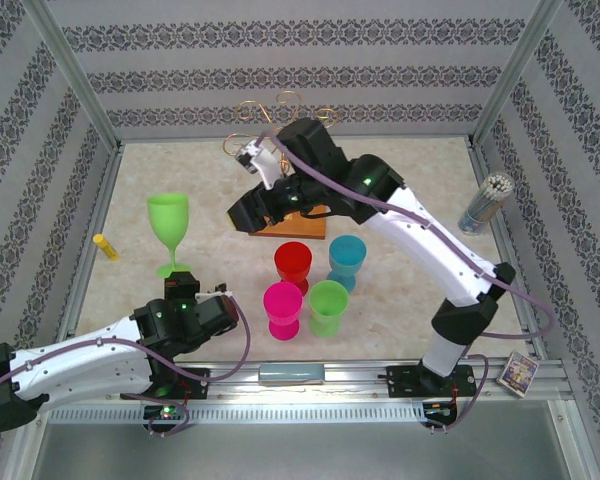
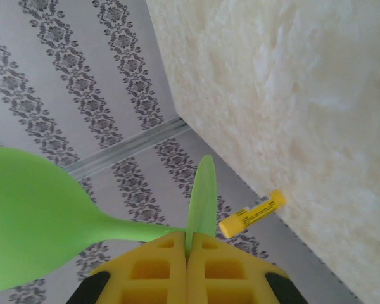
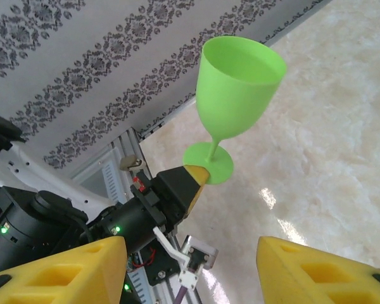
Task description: Take the wine glass off the wine glass rack
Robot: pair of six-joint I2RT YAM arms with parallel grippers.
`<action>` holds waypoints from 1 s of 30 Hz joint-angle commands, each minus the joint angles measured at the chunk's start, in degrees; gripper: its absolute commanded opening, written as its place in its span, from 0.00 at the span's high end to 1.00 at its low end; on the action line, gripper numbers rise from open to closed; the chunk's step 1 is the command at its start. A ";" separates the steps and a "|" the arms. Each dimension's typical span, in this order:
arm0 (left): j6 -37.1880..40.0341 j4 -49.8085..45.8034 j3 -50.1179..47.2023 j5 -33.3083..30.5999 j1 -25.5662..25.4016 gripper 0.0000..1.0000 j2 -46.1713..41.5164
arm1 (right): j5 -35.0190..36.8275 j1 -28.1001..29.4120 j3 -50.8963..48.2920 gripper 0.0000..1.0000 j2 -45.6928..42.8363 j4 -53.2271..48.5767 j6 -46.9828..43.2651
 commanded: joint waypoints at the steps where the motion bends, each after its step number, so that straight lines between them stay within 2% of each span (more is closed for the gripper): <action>1: 4.10 1.36 -1.90 -7.12 -2.56 1.00 -0.17 | 1.14 1.42 6.19 0.42 3.99 -4.88 -4.80; 9: 13.57 12.42 -6.36 -13.54 -6.21 1.00 -0.61 | 0.82 2.85 23.45 0.36 15.65 -9.74 -8.74; 15: 23.18 22.07 -10.42 -16.53 -7.94 1.00 -2.40 | 1.96 3.80 28.36 0.31 20.98 -9.04 -10.58; 24: 24.03 23.83 -10.08 -17.58 -8.47 1.00 -1.58 | 2.58 4.46 30.81 0.30 25.05 -7.13 -11.03; 30: 24.92 25.35 -10.24 -17.79 -9.08 1.00 -1.49 | 1.48 4.53 31.01 0.33 26.25 -6.40 -11.17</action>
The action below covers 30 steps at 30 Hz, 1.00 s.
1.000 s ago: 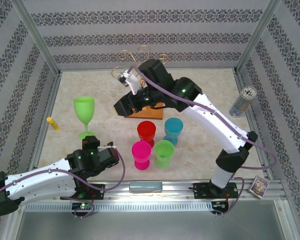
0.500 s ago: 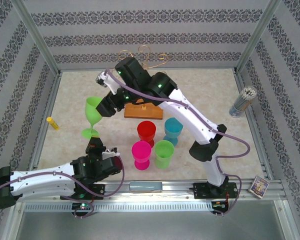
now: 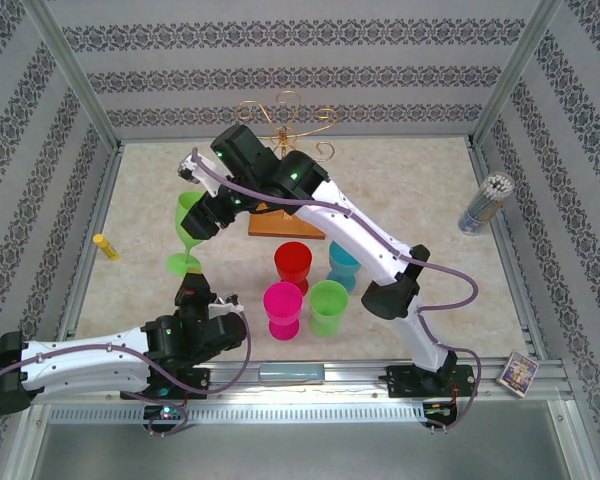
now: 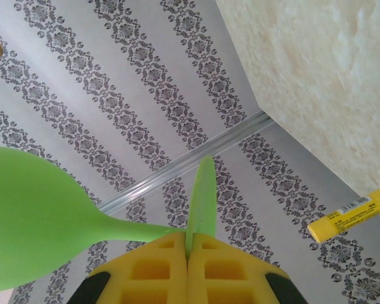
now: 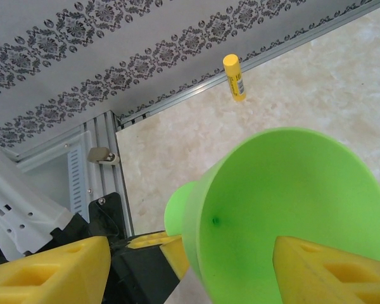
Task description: Take the wine glass off the wine glass rack
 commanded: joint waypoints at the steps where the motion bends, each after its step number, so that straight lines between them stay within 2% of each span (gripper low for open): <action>1: 1.45 2.18 -0.11 -2.65 -1.02 1.00 0.02 | -0.32 0.66 1.87 0.34 1.02 1.27 -1.35; 13: 1.22 2.04 -0.27 -2.56 -1.02 1.00 -0.09 | -1.90 0.62 1.94 0.62 2.01 1.18 -2.01; 18: 1.10 2.29 -0.36 -2.53 -1.02 0.99 -0.24 | -2.76 0.65 1.92 0.89 2.15 0.61 -2.34; 20: 1.67 3.55 -0.54 -2.60 -1.02 0.94 -0.35 | -3.32 0.64 1.89 1.00 2.17 0.22 -2.56; 30: 2.57 5.08 -0.53 -2.72 -1.02 0.80 -0.67 | -0.65 1.05 1.39 1.00 0.82 0.20 -2.69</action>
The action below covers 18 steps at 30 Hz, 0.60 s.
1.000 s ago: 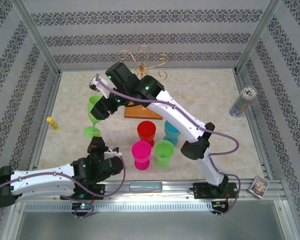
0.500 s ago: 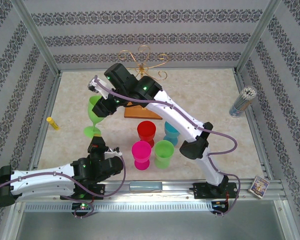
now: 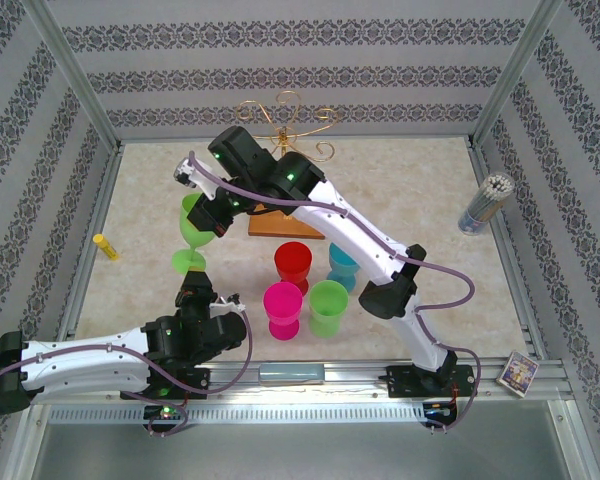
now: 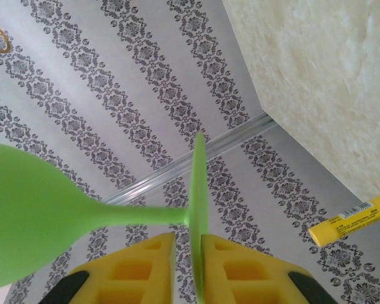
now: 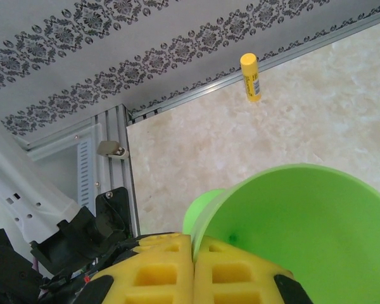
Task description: Take the wine glass off the wine glass rack
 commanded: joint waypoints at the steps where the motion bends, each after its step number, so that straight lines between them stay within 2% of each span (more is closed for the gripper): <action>1: 1.20 2.35 -0.28 -2.08 -0.78 0.79 -0.50 | 2.40 0.87 0.53 1.00 -0.48 0.42 -0.31; 10: 1.57 2.80 -0.65 -2.03 -0.77 0.66 -0.59 | 6.11 0.99 -2.09 1.00 -3.27 2.18 -0.14; 18: 0.92 1.95 -0.99 -2.15 -0.78 0.63 -0.98 | 10.52 0.99 -4.24 1.00 -5.32 4.14 0.51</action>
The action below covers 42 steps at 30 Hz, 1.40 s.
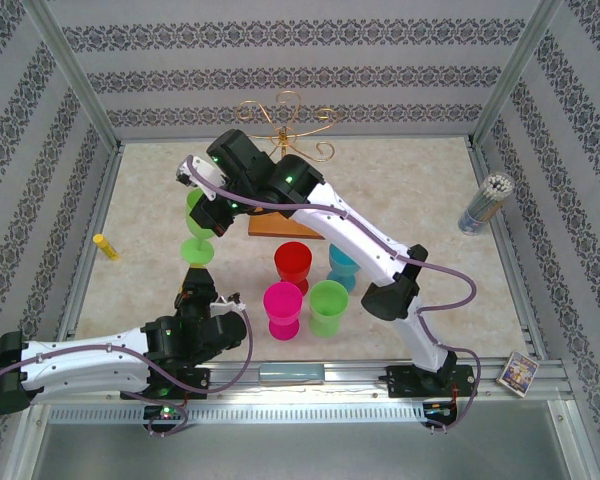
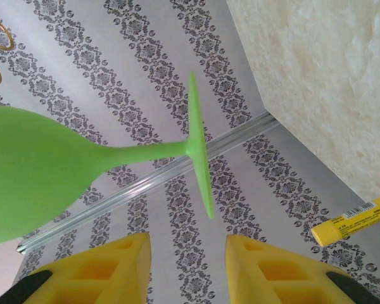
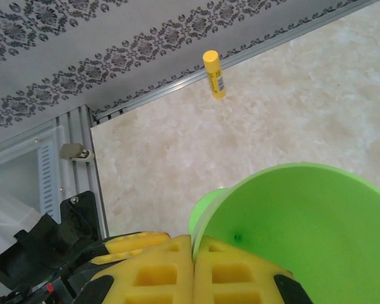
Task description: Take the wine glass off the wine glass rack
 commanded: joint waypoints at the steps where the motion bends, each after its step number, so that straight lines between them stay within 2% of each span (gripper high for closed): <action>1: -0.34 0.14 -0.94 -1.72 -0.78 0.63 -0.95 | 3.42 0.62 -0.99 1.00 -3.78 2.70 0.47; 14: -7.20 -11.66 0.16 -1.92 -0.78 0.61 -4.22 | 15.43 0.61 -3.45 1.00 -5.50 2.57 2.03; 21: -10.52 -16.61 0.55 -2.64 -0.77 0.61 -5.88 | 18.36 1.27 -8.66 1.00 -7.36 2.87 2.24; 28: -11.89 -18.80 0.30 -2.66 -0.78 0.61 -7.38 | 19.35 2.09 -18.01 1.00 -10.86 4.79 3.35; 36: -11.92 -19.64 0.72 -1.89 -0.78 0.62 -9.05 | 19.35 2.79 -31.03 1.00 -16.70 12.17 6.82; 42: -13.53 -22.85 1.87 -1.91 -0.78 0.63 -9.40 | 19.35 3.87 -35.31 1.00 -17.81 13.68 8.29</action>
